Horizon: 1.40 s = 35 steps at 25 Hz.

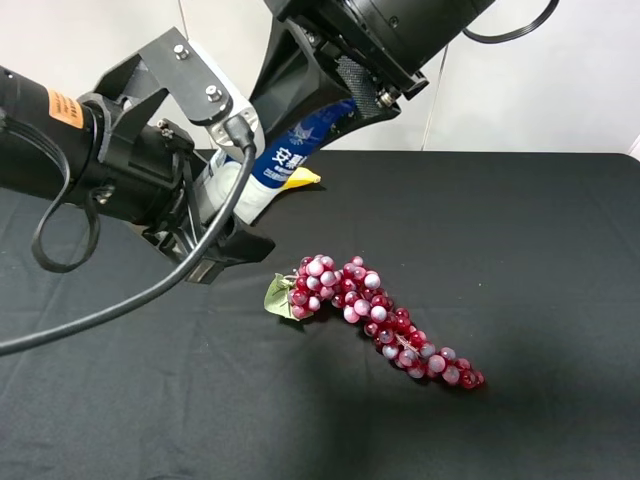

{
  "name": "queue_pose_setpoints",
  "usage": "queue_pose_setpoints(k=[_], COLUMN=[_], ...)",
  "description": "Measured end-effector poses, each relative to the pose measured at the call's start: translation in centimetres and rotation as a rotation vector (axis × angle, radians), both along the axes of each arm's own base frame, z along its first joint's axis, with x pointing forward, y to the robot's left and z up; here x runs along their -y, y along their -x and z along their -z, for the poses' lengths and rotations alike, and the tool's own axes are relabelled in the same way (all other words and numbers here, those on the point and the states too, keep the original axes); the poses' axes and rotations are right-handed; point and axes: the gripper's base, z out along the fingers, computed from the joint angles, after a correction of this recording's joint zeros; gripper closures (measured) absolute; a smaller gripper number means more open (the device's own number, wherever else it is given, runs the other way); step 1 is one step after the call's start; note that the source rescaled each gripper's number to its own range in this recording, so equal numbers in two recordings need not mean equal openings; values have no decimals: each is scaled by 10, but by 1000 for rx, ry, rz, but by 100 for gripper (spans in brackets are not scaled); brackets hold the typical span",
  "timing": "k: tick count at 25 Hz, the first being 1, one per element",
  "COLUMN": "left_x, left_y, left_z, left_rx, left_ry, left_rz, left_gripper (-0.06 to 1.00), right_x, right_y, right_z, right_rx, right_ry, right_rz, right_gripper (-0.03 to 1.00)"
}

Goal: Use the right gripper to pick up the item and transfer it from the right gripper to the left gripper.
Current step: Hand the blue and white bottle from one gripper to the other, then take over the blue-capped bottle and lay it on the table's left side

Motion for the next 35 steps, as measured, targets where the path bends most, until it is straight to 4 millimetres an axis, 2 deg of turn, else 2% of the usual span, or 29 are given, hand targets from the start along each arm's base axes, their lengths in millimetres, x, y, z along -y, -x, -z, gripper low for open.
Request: queue_pose_setpoints(k=[1,3,17,18,19,20,21,22,24,26,35], left_x=[0,0,1,1,1,0,0,0,0,0,0], left_y=[1,1,3,3,3,3,3,3,3,3,3], left_z=[0,0,0,0,1,1,1,1,1,1,1], left_rx=[-4,0,-4,-7,-15,-17,-17,-17,-18,-19,-19], left_ry=[2,-7,-22,-20,-19,-20,-20,-20,-20,-19,-19], left_rz=[1,13,35,32,27,24,23,24,23,21,21], left_gripper=[52,85,85,88,94,94,94,94,94,94,94], right_x=[0,-1,-1,-1,1,2,3,4,5,6,11], right_y=[0,-1,-1,-1,-1,-1,-2,-2,-1,-1,-1], right_z=[0,0,1,1,1,3,3,4,5,4,-1], right_rx=[1,0,-5,-5,4,20,29,35,37,39,71], right_ry=[0,-5,-3,-1,12,38,52,64,79,81,146], right_rz=[1,4,6,5,2,-1,-3,-6,-13,-13,-48], right_gripper=[92,92,91,75,50,29,16,8,1,-2,-3])
